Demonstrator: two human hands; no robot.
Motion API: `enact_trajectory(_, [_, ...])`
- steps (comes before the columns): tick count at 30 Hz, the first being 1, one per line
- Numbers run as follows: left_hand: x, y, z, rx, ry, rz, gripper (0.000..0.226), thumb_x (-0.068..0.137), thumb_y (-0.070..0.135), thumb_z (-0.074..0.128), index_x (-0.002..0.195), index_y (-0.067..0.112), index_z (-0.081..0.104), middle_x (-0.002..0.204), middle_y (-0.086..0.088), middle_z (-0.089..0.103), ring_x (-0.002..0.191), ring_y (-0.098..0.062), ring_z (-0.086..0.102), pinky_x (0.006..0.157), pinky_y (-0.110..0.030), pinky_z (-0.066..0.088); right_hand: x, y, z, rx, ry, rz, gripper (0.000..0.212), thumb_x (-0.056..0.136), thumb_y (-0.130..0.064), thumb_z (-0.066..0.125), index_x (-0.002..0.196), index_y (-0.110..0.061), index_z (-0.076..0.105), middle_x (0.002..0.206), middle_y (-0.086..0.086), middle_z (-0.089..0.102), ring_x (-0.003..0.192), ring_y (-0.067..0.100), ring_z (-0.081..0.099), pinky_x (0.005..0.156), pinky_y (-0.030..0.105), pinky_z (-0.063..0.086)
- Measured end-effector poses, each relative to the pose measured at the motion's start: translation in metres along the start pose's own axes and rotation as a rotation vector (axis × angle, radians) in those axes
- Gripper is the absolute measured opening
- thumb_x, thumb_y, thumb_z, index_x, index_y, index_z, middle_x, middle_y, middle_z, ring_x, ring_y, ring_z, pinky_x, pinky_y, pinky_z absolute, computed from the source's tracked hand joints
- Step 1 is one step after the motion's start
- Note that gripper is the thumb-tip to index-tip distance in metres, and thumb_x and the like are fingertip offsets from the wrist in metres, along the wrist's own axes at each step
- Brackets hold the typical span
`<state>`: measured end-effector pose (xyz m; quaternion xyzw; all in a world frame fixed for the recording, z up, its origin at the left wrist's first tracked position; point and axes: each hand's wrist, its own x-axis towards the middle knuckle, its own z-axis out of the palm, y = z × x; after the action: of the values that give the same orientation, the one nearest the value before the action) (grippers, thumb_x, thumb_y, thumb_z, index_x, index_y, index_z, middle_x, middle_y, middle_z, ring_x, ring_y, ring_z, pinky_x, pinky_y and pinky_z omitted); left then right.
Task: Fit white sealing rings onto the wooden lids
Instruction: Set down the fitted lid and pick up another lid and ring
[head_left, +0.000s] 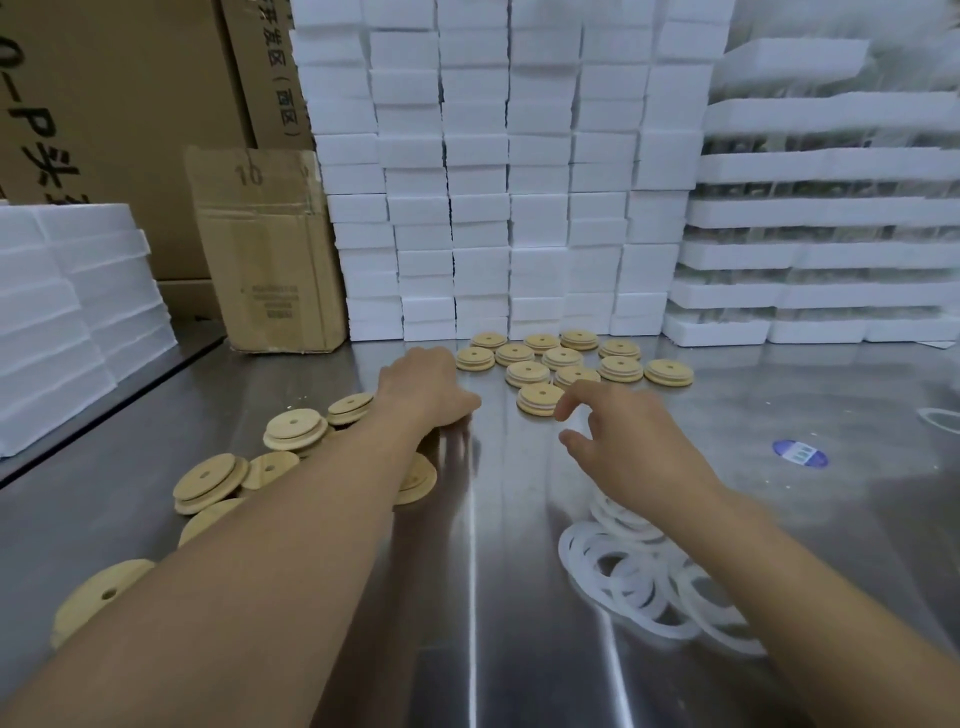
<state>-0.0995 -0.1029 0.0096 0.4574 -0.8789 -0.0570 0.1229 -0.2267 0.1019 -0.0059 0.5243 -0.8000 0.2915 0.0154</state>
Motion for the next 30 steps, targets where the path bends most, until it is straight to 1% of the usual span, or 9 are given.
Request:
enact_trajectory(5, [-0.051,0.016,-0.008,-0.291,0.215,0.196,0.048,0.084,0.041,0.065,0.13,0.029,0.071,0.119,0.002,0.07,0.118,-0.025,0.061,0.085,-0.03,0.045,0.002,0.002,-0.01,0.064,0.001,0.023,0.015,0.095,-0.017,0.07,0.097,-0.031,0.067,0.059,-0.006,0.051,0.054,0.008,0.049,0.053,0.026,0.038])
enact_trajectory(7, [-0.081,0.017,-0.008,-0.321,0.268,0.289,0.048,0.083,0.047,0.061,0.129,0.035,0.072,0.1,0.014,0.07,0.109,-0.018,0.062,0.081,-0.029,0.045,0.003,0.002,-0.015,0.095,0.011,0.046,0.02,0.092,-0.011,0.07,0.092,-0.031,0.068,0.055,-0.006,0.049,0.053,0.009,0.046,0.053,0.027,0.036])
enact_trajectory(10, [-0.119,0.012,-0.003,-0.314,0.2,0.331,0.05,0.079,0.056,0.057,0.126,0.041,0.069,0.096,0.018,0.068,0.097,-0.009,0.062,0.078,-0.03,0.052,0.003,0.001,-0.022,0.163,0.042,0.068,0.028,0.083,-0.002,0.07,0.088,-0.03,0.068,0.058,-0.007,0.051,0.058,0.008,0.05,0.054,0.023,0.034])
enact_trajectory(13, [-0.143,0.004,0.009,-0.252,0.081,0.357,0.056,0.078,0.062,0.052,0.129,0.043,0.065,0.105,0.019,0.064,0.104,-0.007,0.057,0.084,-0.033,0.053,0.002,0.003,-0.028,0.208,0.052,0.068,0.028,0.079,-0.003,0.071,0.088,-0.029,0.067,0.062,-0.006,0.057,0.058,0.009,0.053,0.056,0.024,0.039])
enact_trajectory(18, [-0.147,-0.012,0.018,-0.145,0.002,0.344,0.069,0.083,0.07,0.051,0.145,0.04,0.056,0.128,0.016,0.06,0.13,-0.01,0.047,0.102,-0.039,0.051,0.003,0.013,-0.04,0.098,-0.286,0.018,0.019,0.087,-0.017,0.074,0.091,-0.036,0.073,0.061,-0.013,0.057,0.055,0.002,0.051,0.063,0.024,0.042])
enact_trajectory(21, [-0.147,-0.013,0.018,-0.105,0.029,0.354,0.071,0.085,0.072,0.05,0.145,0.035,0.058,0.13,0.013,0.061,0.129,-0.012,0.05,0.1,-0.04,0.052,0.004,0.018,-0.047,0.021,-0.454,0.01,0.013,0.091,-0.03,0.074,0.092,-0.042,0.079,0.065,-0.018,0.061,0.06,0.0,0.055,0.069,0.024,0.044])
enact_trajectory(23, [-0.149,-0.011,0.018,-0.117,0.054,0.367,0.067,0.084,0.073,0.051,0.141,0.038,0.06,0.124,0.016,0.062,0.123,-0.011,0.052,0.096,-0.04,0.053,0.004,0.022,-0.05,-0.093,-0.521,0.011,0.016,0.093,-0.034,0.074,0.098,-0.049,0.078,0.084,-0.018,0.069,0.078,0.0,0.063,0.082,0.026,0.05])
enact_trajectory(28, [-0.146,-0.004,0.021,-0.622,0.106,0.26,0.054,0.082,0.05,0.083,0.132,0.046,0.062,0.116,0.019,0.054,0.106,-0.001,0.058,0.087,-0.021,0.047,0.004,0.028,-0.043,-0.132,-0.552,0.034,0.011,0.089,-0.031,0.078,0.09,-0.042,0.076,0.099,-0.015,0.073,0.09,0.007,0.067,0.088,0.028,0.052])
enact_trajectory(30, [-0.144,-0.001,0.021,-0.865,0.063,0.159,0.067,0.075,0.035,0.095,0.132,0.045,0.063,0.117,0.011,0.053,0.107,-0.01,0.066,0.092,-0.027,0.055,0.005,0.031,-0.043,-0.089,-0.539,0.031,0.011,0.086,-0.03,0.082,0.084,-0.036,0.074,0.092,-0.016,0.072,0.085,0.007,0.065,0.085,0.028,0.051])
